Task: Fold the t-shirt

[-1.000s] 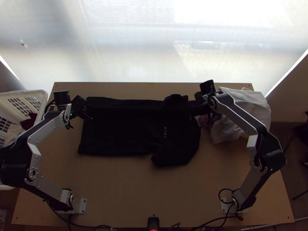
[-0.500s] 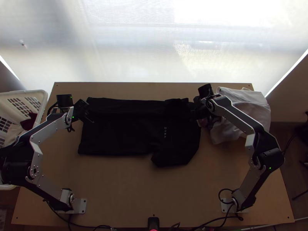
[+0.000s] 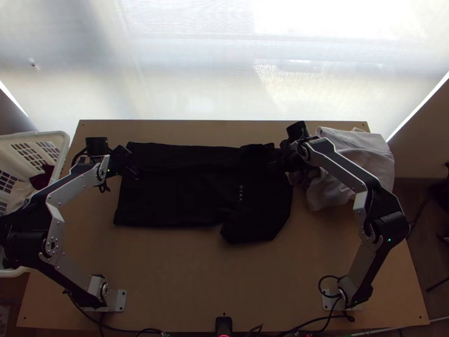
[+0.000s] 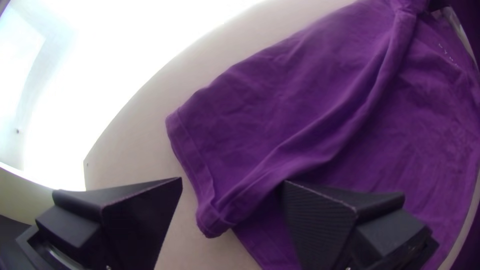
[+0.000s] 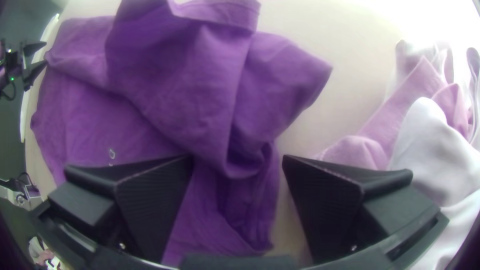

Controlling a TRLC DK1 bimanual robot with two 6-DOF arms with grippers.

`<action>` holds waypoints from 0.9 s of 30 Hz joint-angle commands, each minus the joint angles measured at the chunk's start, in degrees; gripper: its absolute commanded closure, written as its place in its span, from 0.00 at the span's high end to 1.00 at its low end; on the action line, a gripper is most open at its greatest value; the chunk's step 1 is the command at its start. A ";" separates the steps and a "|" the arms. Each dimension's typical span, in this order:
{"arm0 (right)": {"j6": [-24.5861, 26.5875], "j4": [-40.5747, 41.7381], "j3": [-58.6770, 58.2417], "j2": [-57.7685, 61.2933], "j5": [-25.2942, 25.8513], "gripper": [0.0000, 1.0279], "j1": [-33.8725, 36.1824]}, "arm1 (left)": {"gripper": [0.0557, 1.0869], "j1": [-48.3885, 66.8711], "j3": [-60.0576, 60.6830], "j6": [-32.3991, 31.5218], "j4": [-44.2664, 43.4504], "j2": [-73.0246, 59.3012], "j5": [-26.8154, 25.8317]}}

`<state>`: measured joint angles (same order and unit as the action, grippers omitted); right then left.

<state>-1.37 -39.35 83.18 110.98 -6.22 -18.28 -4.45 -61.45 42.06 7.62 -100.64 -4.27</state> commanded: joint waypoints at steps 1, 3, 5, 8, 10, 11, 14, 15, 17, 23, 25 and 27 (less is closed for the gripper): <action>2.51 -2.57 1.55 -0.59 -0.02 0.96 -0.96 | 0.96 -0.03 -0.42 -0.05 0.73 2.38 -0.03; 3.21 -2.75 1.99 -1.20 -0.02 0.96 -1.49 | 0.96 -0.03 -0.60 -0.05 0.73 3.78 -0.03; 3.56 -2.75 2.60 -1.55 -0.02 0.96 -1.93 | 0.96 -0.03 -0.86 -0.05 1.17 4.84 -0.03; 3.74 -3.01 3.66 -1.82 -0.11 0.96 -2.63 | 0.96 -0.03 -1.83 -0.23 2.58 5.63 -0.03; 3.74 -3.63 4.80 -2.17 -0.02 0.96 -3.16 | 0.96 -0.12 -2.36 -0.49 3.37 6.33 -0.03; 3.74 -3.71 5.24 -2.52 -0.02 0.96 -3.43 | 0.96 -0.21 -2.45 -0.58 3.37 6.77 -0.12; 3.48 -3.89 7.00 -3.49 -0.11 0.96 -3.78 | 0.96 -0.30 -2.89 -0.67 3.46 8.36 -0.12; 3.48 -4.24 7.61 -3.66 -0.11 0.96 -3.87 | 0.96 -0.30 -3.15 -0.67 3.46 8.62 -0.12; 3.30 -5.12 8.76 -4.02 -0.11 0.96 -3.95 | 0.96 -0.39 -3.76 -1.02 3.81 9.23 -0.12; 1.45 -8.28 10.08 -4.89 -4.77 0.96 -4.30 | 0.96 -0.56 -5.52 -2.60 6.88 11.17 -0.47; 0.40 -8.37 9.81 -4.81 -6.00 0.96 -3.69 | 0.96 -0.65 -5.35 -2.51 7.68 11.26 -0.47; 0.40 -8.63 9.72 -5.07 -6.09 0.96 -3.60 | 0.96 -0.83 -5.35 -2.43 8.12 11.43 -0.47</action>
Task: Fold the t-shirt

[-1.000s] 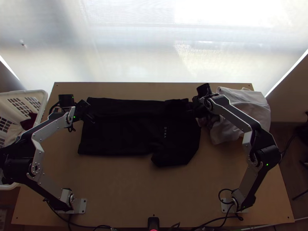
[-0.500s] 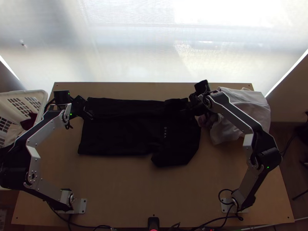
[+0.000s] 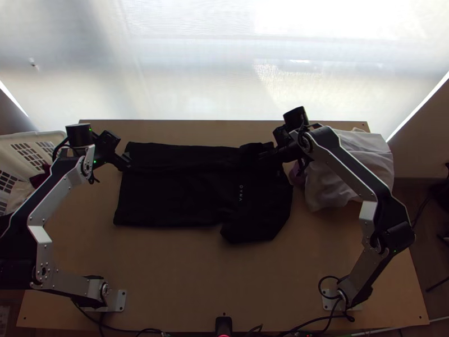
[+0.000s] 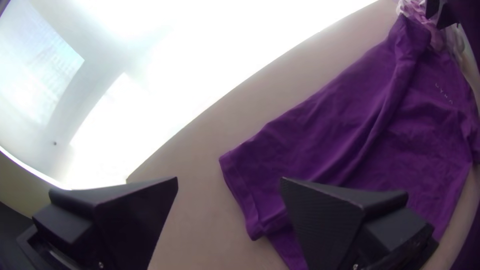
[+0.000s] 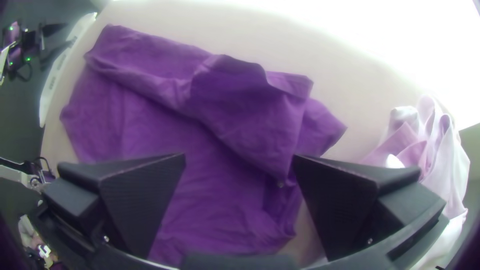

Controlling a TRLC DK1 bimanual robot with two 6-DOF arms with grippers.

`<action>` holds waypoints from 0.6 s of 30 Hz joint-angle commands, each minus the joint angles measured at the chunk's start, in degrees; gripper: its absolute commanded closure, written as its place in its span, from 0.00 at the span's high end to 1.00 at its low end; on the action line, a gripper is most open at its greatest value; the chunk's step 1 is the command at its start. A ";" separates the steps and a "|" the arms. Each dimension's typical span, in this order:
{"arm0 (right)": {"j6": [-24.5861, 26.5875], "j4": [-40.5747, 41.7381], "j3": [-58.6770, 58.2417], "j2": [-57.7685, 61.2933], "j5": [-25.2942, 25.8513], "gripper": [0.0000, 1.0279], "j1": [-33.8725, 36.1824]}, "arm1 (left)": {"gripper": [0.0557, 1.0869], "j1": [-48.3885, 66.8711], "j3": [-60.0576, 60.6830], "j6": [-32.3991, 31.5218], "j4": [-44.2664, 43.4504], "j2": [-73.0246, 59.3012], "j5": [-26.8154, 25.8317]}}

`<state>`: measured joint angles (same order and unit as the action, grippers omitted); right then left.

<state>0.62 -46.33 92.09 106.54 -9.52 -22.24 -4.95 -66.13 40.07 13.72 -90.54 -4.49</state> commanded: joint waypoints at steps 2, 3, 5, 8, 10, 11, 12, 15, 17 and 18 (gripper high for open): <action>-1.59 -2.28 1.07 -1.25 -2.79 0.96 0.00 | 0.96 -0.50 -0.76 -0.44 2.28 1.95 -0.25; -1.41 -2.37 1.07 -1.78 -2.79 0.96 -0.35 | 0.96 -0.50 -0.84 -0.44 2.46 2.56 -0.25; -1.15 -2.89 1.16 -2.74 -2.87 0.96 -1.40 | 0.95 -0.50 -1.55 -0.26 4.13 3.27 -0.87; -0.18 -5.53 2.04 -3.18 -5.07 0.96 -2.28 | 0.95 -0.59 -3.66 -0.44 10.28 3.44 -3.77; -0.10 -5.88 2.04 -3.89 -5.16 0.96 -2.28 | 0.95 -0.50 -3.74 -0.44 12.04 3.44 -4.21; 0.17 -3.77 1.16 -5.03 -2.87 0.96 -2.28 | 0.95 -0.50 -3.66 -0.44 12.30 3.53 -4.21; 0.34 -0.96 0.10 -6.43 0.64 0.96 -2.72 | 0.95 -0.50 -3.57 -0.61 12.56 3.71 -4.21; 2.01 2.73 -0.16 -7.84 3.37 0.96 -3.51 | 0.95 -0.50 -2.95 -0.61 12.83 4.67 -4.21; 2.37 2.73 -0.07 -7.14 3.72 0.95 -3.51 | 0.95 -0.50 -2.78 -0.61 12.83 4.85 -4.21; 2.37 2.73 -0.34 -6.52 3.72 0.95 -3.34 | 0.95 -0.41 -2.78 -0.61 12.83 4.85 -4.21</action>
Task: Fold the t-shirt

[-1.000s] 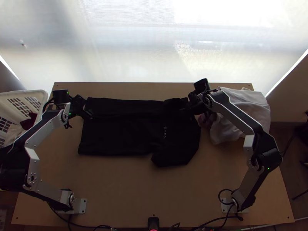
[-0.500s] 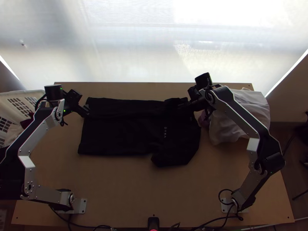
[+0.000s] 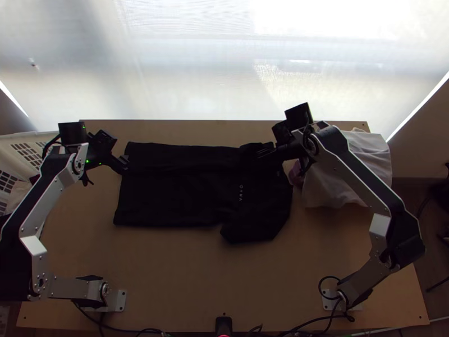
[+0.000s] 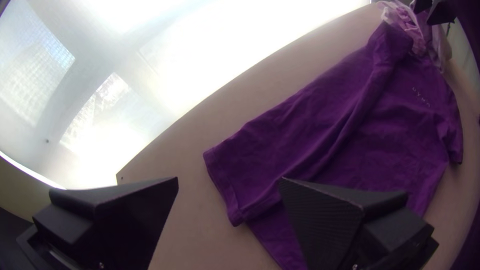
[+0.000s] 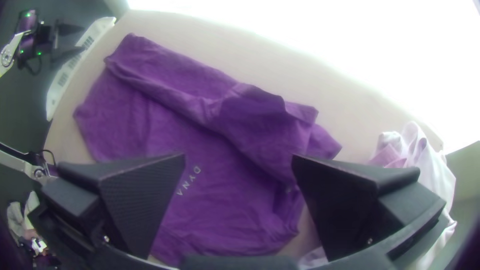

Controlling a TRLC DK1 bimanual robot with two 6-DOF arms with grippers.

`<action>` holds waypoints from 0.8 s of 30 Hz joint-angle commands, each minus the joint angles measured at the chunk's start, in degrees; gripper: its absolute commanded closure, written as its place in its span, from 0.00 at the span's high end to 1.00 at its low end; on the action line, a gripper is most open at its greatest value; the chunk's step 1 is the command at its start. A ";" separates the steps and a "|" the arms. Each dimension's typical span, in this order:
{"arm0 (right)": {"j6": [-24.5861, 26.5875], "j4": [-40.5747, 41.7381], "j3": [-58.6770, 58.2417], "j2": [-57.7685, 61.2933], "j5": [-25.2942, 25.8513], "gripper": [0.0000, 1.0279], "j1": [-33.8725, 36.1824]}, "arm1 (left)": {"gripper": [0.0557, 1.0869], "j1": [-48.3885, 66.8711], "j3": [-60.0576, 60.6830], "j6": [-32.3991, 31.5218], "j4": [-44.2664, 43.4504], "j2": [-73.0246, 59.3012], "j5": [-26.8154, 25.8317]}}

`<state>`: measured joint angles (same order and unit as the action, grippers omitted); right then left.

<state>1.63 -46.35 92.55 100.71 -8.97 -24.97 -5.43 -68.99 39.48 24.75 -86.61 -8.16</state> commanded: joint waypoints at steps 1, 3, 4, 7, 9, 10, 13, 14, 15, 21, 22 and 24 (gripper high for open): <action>1.36 2.75 -1.15 -0.33 3.17 0.95 -0.34 | 0.95 0.07 0.09 -0.02 1.79 1.00 -0.54; 1.18 2.67 -2.11 -0.16 3.17 0.86 -0.17 | 0.95 0.07 0.09 -0.11 1.79 1.00 -0.54; 1.01 2.67 -2.38 -0.25 3.17 0.82 -0.17 | 0.95 0.07 0.09 -0.11 1.97 1.09 -0.54; 0.83 2.67 -2.73 -0.51 3.26 0.72 -0.08 | 0.95 -0.02 0.35 -0.11 2.14 1.44 -0.54; 0.74 3.02 -2.82 -1.04 3.17 0.47 0.45 | 0.95 -0.02 0.44 -0.11 2.14 1.62 -0.54; 0.48 3.11 -2.64 -1.04 3.17 0.53 0.63 | 0.95 -0.11 0.44 -0.11 2.14 1.71 -0.54; 1.27 3.11 -2.47 -0.77 3.17 0.96 0.63 | 0.95 -0.02 0.52 -0.37 2.23 1.97 -0.54; 1.27 3.11 -2.73 -0.77 3.17 0.96 0.63 | 0.95 -0.02 0.52 -0.55 2.58 2.15 -0.54; 1.18 3.02 -2.99 -0.77 3.08 0.96 0.63 | 0.95 0.16 0.61 -1.08 3.02 2.50 -0.54; 0.66 0.82 -7.56 -2.53 3.08 0.96 -1.92 | 0.95 3.32 7.56 -0.55 4.08 7.95 -0.54; 0.66 0.82 -8.71 -3.15 3.08 0.96 -2.63 | 0.95 4.03 9.49 0.86 3.99 9.26 -0.45; 0.66 0.82 -10.64 -4.11 3.08 0.96 -3.59 | 0.95 5.26 13.36 3.41 3.90 12.52 -0.36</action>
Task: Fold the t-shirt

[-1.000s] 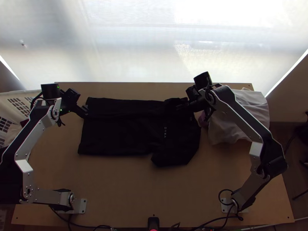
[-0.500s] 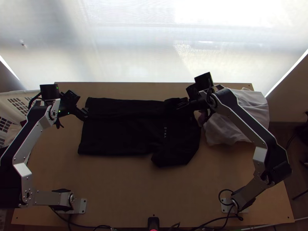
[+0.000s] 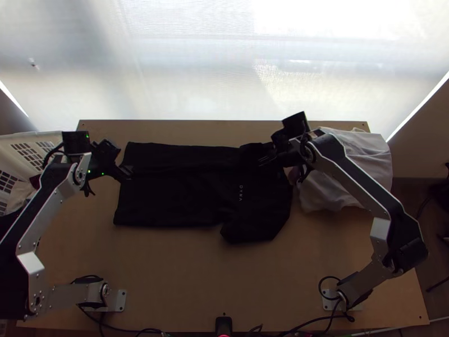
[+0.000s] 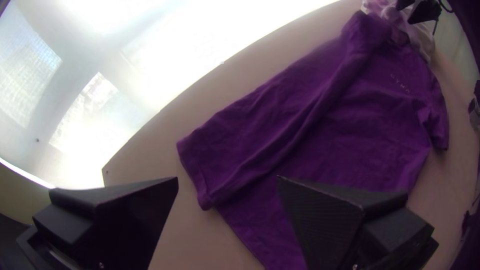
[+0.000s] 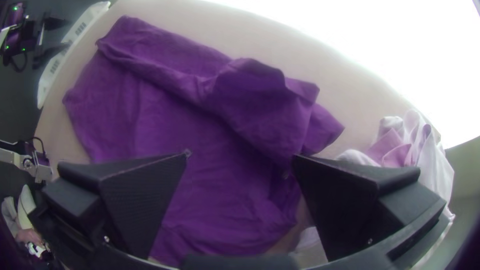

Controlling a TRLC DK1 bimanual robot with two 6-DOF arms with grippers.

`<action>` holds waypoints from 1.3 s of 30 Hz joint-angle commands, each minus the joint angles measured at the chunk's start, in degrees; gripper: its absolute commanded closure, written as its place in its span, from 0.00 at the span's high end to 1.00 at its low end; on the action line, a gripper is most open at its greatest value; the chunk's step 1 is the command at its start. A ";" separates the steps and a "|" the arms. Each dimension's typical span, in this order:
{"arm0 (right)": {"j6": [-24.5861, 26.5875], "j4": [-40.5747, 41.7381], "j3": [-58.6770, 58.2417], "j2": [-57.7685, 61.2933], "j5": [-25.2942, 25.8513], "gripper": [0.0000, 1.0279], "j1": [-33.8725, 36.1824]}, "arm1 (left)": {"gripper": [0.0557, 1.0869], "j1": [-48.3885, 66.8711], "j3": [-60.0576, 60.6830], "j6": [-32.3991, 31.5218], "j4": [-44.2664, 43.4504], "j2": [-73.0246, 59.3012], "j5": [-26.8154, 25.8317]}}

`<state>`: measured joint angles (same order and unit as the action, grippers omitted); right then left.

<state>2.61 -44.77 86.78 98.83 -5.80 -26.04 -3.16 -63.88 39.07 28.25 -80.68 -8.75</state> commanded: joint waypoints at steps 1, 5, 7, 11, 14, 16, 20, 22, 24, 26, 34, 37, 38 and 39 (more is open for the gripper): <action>-0.24 -0.75 -6.01 -2.76 -0.09 0.96 -3.31 | 0.95 3.42 9.91 4.70 0.05 8.35 0.23; 0.64 -1.37 -11.28 -5.13 0.00 0.95 -7.53 | 0.95 4.65 15.01 8.22 0.75 14.77 0.32; 1.26 -1.37 -14.19 -6.54 0.00 0.95 -9.29 | 0.95 5.18 18.17 11.29 0.67 18.90 0.40; 2.31 -1.46 -19.55 -9.88 0.00 0.95 -11.14 | 0.95 5.00 22.92 16.57 0.23 24.70 0.76; 2.66 -2.16 -22.53 -11.81 0.00 0.95 -12.54 | 0.95 5.00 24.41 17.36 1.37 25.93 0.76; 3.10 -3.74 -23.94 -13.22 0.00 0.95 -13.60 | 0.95 5.18 25.73 18.41 1.81 27.42 0.67; 3.36 -4.44 -27.19 -17.00 0.00 0.95 -15.88 | 0.95 5.97 28.02 19.47 2.07 30.15 0.58; 3.54 -4.44 -28.86 -18.14 0.00 0.95 -17.11 | 0.95 6.15 30.04 21.84 1.72 31.73 0.58; 3.98 -4.44 -30.45 -18.41 0.00 0.95 -18.17 | 0.95 6.94 31.45 22.19 0.31 33.14 0.58; 4.24 -4.44 -31.59 -18.41 0.00 0.95 -18.78 | 0.95 7.82 32.59 22.01 -0.74 33.40 0.58; 5.47 -1.81 -35.37 -18.58 4.84 0.95 -20.54 | 0.95 8.70 36.81 24.30 -9.88 32.96 0.67; 7.14 0.04 -36.86 -19.29 9.23 0.95 -20.54 | 0.95 8.78 38.12 24.92 -15.24 31.29 0.67; 7.41 0.13 -36.95 -19.64 10.02 0.95 -20.54 | 0.95 8.78 38.30 24.92 -16.47 30.68 0.67; 7.58 0.13 -37.04 -19.99 10.29 0.95 -20.45 | 0.95 8.78 38.30 24.92 -16.65 30.15 0.67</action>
<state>8.32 -46.72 52.38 80.29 -0.62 -46.02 5.13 -28.03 63.05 18.57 -48.58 -8.12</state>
